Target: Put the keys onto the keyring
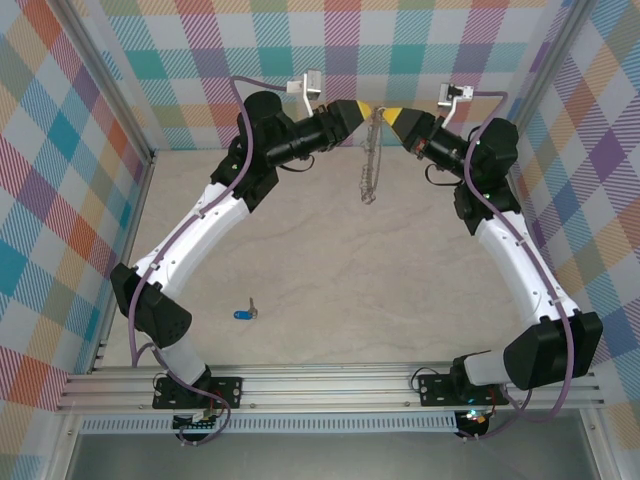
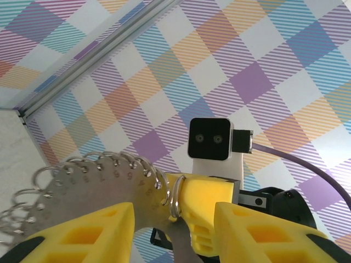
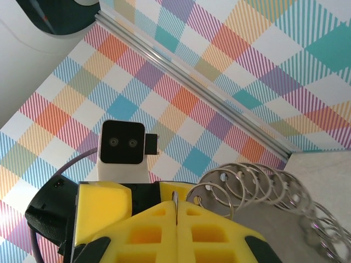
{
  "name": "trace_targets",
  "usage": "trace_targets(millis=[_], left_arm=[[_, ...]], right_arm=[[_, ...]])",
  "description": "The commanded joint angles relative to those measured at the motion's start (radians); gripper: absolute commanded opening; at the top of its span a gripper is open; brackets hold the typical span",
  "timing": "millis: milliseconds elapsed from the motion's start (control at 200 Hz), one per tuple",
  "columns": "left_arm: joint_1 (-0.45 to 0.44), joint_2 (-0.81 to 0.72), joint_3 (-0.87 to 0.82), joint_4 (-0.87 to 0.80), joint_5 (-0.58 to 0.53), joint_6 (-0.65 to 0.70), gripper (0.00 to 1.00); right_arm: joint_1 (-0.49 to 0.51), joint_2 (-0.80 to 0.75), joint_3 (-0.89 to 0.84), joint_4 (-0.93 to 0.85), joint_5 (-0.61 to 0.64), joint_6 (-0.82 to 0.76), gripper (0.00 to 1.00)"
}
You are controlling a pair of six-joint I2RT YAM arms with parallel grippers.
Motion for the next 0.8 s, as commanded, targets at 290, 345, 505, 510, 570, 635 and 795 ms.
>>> trace_targets(millis=[290,345,505,510,570,635,795], left_arm=[[-0.018,0.021,-0.006,0.065,0.021,-0.033,0.4],[-0.019,0.024,-0.007,0.073,0.021,-0.036,0.4],[-0.023,0.033,0.0,0.084,0.025,-0.043,0.38],[-0.023,0.034,0.0,0.085,0.025,-0.043,0.38],[-0.024,0.036,0.0,0.086,0.025,-0.045,0.38],[-0.025,0.036,0.0,0.088,0.025,-0.045,0.37],[-0.026,0.037,0.001,0.088,0.024,-0.045,0.36]], right_arm=[[0.018,0.016,0.002,0.091,-0.002,0.033,0.0],[0.02,0.017,0.004,0.087,-0.002,0.033,0.0],[0.022,0.017,0.006,0.084,-0.005,0.034,0.0],[0.023,0.018,0.006,0.084,-0.005,0.034,0.0],[0.024,0.019,0.004,0.084,-0.007,0.036,0.0],[0.025,0.021,0.004,0.084,-0.006,0.036,0.0],[0.029,0.025,0.0,0.087,-0.007,0.037,0.0]])
